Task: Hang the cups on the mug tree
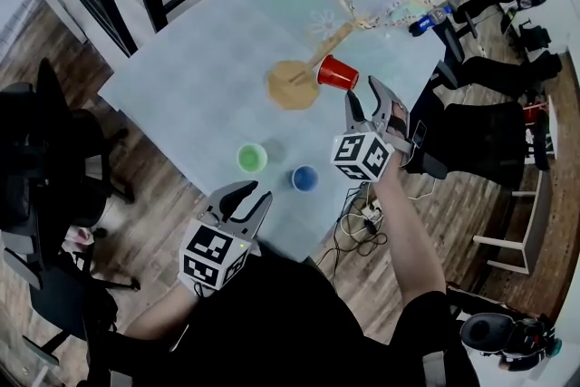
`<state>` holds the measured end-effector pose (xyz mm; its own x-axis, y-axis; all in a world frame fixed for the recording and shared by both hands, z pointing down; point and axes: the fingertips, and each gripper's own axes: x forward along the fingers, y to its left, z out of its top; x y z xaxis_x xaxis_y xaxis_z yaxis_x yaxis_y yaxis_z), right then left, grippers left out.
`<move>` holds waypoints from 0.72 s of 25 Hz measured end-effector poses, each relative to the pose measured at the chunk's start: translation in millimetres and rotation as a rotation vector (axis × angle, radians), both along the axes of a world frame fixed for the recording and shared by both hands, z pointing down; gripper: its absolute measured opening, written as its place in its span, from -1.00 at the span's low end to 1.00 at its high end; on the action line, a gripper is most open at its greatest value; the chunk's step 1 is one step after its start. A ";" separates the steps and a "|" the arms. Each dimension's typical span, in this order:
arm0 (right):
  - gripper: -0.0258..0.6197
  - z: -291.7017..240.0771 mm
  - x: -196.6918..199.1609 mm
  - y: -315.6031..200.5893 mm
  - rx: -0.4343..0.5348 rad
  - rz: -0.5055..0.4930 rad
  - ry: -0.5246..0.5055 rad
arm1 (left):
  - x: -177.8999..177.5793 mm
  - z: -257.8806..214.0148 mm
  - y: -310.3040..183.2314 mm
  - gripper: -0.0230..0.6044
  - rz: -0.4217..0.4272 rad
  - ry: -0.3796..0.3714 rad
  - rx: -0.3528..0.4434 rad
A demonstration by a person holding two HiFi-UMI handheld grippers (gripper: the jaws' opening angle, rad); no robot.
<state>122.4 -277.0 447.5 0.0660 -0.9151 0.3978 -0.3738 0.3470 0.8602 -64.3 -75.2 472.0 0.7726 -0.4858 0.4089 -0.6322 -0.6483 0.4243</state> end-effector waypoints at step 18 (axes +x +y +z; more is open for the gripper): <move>-0.16 -54.1 12.1 121.5 0.037 0.193 -0.737 | 8.5 -40.0 3.6 -0.56 0.033 0.025 0.139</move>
